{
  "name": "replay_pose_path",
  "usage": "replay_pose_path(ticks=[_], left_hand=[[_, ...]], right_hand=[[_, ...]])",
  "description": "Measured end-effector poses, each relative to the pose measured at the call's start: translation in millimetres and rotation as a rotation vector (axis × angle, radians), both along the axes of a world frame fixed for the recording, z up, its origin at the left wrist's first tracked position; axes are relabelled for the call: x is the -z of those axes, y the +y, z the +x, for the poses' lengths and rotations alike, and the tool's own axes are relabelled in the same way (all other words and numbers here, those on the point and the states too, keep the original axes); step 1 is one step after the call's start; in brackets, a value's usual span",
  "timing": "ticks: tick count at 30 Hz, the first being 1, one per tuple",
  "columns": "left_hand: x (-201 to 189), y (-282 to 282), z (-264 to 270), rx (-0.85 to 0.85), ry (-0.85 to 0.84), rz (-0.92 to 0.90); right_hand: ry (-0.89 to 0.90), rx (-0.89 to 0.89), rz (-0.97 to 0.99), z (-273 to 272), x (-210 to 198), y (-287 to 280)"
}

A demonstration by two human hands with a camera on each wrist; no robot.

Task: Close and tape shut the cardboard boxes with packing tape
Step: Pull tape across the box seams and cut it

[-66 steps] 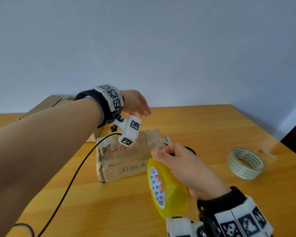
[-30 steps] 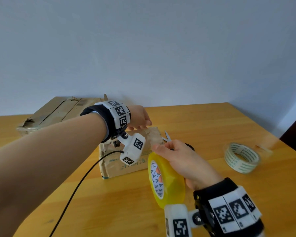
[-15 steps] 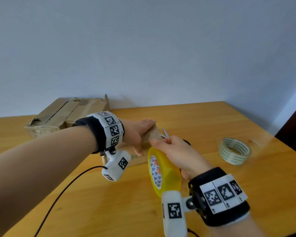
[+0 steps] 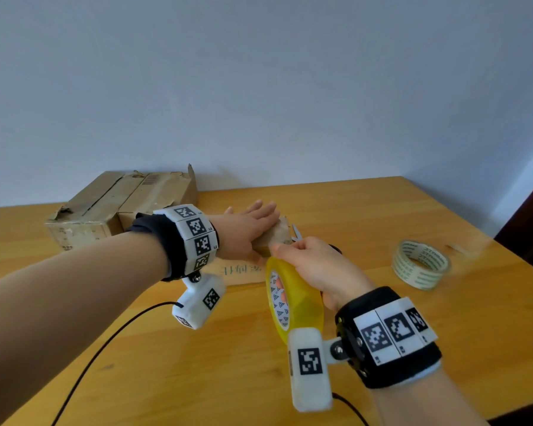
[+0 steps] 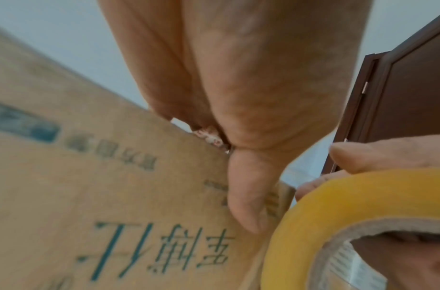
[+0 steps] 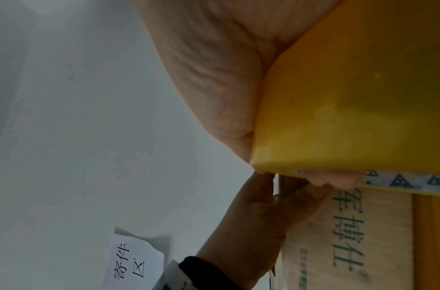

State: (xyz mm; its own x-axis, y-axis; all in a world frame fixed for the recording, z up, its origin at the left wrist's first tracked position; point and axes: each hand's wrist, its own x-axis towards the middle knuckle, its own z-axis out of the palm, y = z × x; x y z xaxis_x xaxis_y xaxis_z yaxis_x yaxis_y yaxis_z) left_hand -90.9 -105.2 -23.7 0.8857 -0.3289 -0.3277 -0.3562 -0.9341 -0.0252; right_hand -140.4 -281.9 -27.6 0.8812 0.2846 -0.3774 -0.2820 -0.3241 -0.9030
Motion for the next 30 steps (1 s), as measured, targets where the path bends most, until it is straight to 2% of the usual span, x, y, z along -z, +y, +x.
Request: replay_pose_path(ticks=[4,10,27,30], left_hand=[[4.3,-0.5,-1.8,0.076,-0.034,0.062],[-2.2,-8.1,-0.9,0.063,-0.030,0.151],[4.8,-20.4,0.8,0.048,-0.080,0.198],[3.8,-19.3,-2.5,0.037,-0.070,0.139]], right_hand=[[-0.016,-0.020,-0.011,3.2,2.6,1.5],[0.016,0.000,0.014,7.5,4.4,1.1],[0.078,0.052,0.087,10.8,7.9,0.8],[0.091,0.046,0.104,10.0,6.9,1.4]])
